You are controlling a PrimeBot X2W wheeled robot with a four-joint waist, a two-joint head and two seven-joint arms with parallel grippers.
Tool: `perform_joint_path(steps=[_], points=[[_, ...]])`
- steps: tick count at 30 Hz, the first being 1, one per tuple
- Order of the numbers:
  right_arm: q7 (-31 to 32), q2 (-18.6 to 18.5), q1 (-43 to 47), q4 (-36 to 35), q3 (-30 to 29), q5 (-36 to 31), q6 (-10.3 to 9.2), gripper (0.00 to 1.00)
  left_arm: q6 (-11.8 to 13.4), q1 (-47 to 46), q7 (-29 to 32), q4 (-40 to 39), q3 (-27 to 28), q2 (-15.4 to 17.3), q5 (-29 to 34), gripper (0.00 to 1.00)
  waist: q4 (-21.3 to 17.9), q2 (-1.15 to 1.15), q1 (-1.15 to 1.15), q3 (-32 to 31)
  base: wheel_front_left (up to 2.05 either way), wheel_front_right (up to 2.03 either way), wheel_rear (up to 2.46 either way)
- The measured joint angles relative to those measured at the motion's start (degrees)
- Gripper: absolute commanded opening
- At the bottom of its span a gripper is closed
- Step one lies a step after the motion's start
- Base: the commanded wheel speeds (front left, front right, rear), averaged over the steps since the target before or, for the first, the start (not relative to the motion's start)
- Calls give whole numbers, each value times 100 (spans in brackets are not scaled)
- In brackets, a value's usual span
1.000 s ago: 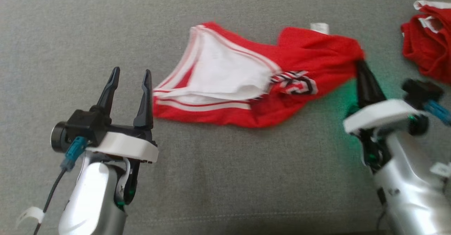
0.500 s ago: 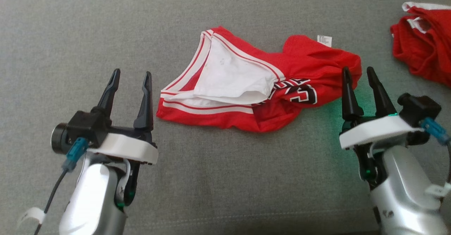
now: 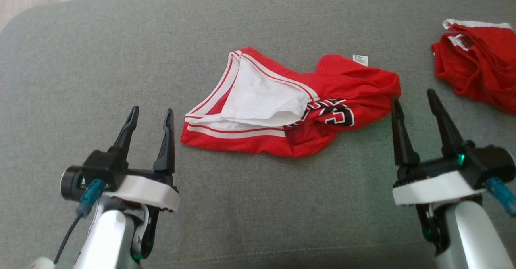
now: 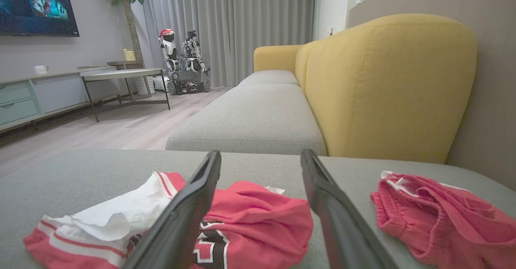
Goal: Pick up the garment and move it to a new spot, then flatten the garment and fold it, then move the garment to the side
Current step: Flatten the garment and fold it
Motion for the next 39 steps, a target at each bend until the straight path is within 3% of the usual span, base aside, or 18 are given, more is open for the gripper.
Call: perform_joint_path(steps=[10, 39], points=[[274, 145, 258, -398, -25, -4, 0, 100, 32, 28, 0, -15, -35, 22, 29, 100, -4, 0, 0, 32, 0, 0, 0], [324, 179, 257, -426, -22, 13, 0, 100, 54, -32, 0, -12, -123, 91, 26, 100, -22, 0, 0, 104, 0, 0, 0]])
